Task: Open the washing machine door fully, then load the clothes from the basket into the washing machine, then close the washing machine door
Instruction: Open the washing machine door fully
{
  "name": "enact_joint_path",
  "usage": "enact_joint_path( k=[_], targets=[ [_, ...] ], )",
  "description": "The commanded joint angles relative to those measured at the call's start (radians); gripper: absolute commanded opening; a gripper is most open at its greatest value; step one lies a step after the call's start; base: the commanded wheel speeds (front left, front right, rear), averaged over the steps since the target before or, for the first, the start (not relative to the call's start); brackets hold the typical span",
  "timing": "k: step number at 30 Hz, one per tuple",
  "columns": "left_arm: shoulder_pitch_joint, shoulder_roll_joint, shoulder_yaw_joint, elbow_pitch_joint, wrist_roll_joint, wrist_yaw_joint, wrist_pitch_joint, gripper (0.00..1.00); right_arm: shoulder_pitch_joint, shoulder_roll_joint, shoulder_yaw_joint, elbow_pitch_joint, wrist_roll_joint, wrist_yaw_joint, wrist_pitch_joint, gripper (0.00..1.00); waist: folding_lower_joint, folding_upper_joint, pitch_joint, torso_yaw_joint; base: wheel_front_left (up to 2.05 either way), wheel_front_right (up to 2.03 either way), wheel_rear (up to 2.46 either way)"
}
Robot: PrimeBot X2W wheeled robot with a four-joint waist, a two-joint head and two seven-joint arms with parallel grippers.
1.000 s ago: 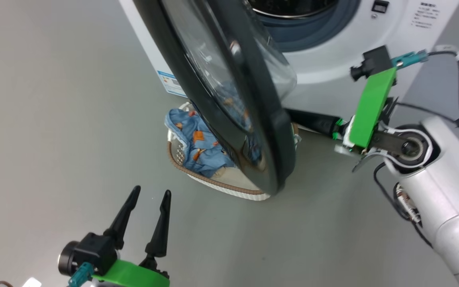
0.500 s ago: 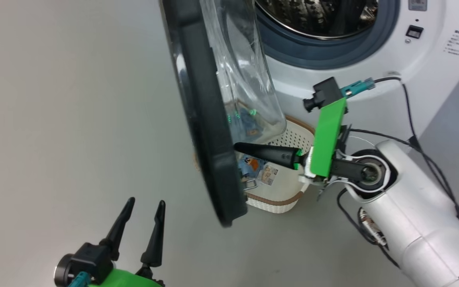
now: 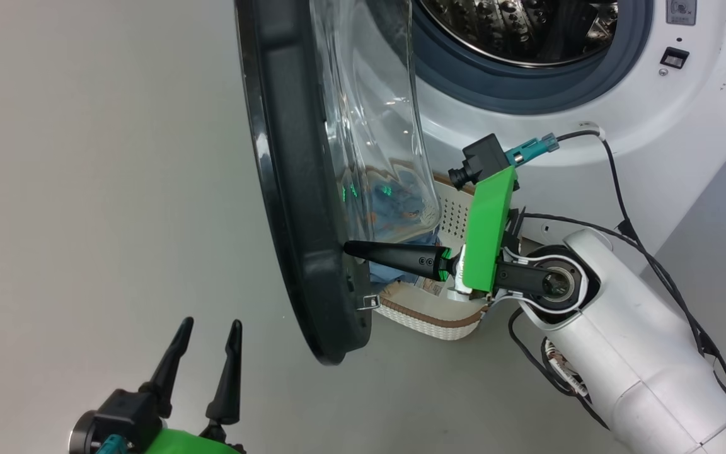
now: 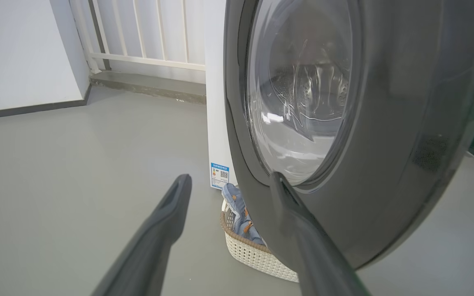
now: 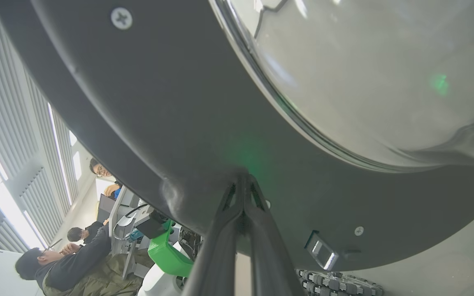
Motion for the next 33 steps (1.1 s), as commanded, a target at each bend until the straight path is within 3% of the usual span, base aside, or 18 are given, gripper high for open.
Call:
enact_joint_path(
  k=[1,17,18,19,20,33],
  targets=[
    [-0.011,0.018,0.036,-0.024,0.005,0.010,-0.012,1.00,-0.011,0.041,0.008,-0.024,-0.005,0.002,-0.001,0.00,0.0000,0.0000,0.001,0.001,0.00,0.00,0.00],
    [-0.010,0.018,0.047,-0.023,-0.006,0.020,-0.012,1.00,-0.029,0.064,0.013,-0.003,-0.015,0.002,-0.030,0.00,0.0000,0.0000,-0.001,0.001,0.00,0.00,0.00],
    [-0.010,0.018,0.046,-0.020,-0.009,0.018,-0.012,1.00,-0.024,0.059,0.011,-0.003,-0.018,0.002,-0.037,0.17,0.0000,0.0000,-0.004,0.000,0.00,0.00,0.00],
    [-0.010,0.018,0.045,-0.015,-0.013,0.017,-0.012,1.00,-0.017,0.053,0.007,-0.004,-0.019,0.002,-0.046,0.49,0.0000,0.0000,-0.011,-0.002,0.00,0.00,0.00],
    [-0.010,0.018,0.046,-0.011,-0.016,0.015,-0.012,1.00,-0.009,0.047,0.002,-0.005,-0.017,0.002,-0.055,1.00,0.0000,0.0000,-0.015,-0.003,0.00,0.00,0.00],
    [-0.007,0.018,0.092,0.021,-0.006,-0.006,-0.012,1.00,0.123,-0.079,-0.022,-0.026,-0.068,0.002,-0.212,1.00,0.0000,0.0000,-0.050,-0.062,0.00,0.00,0.00]
  ],
)
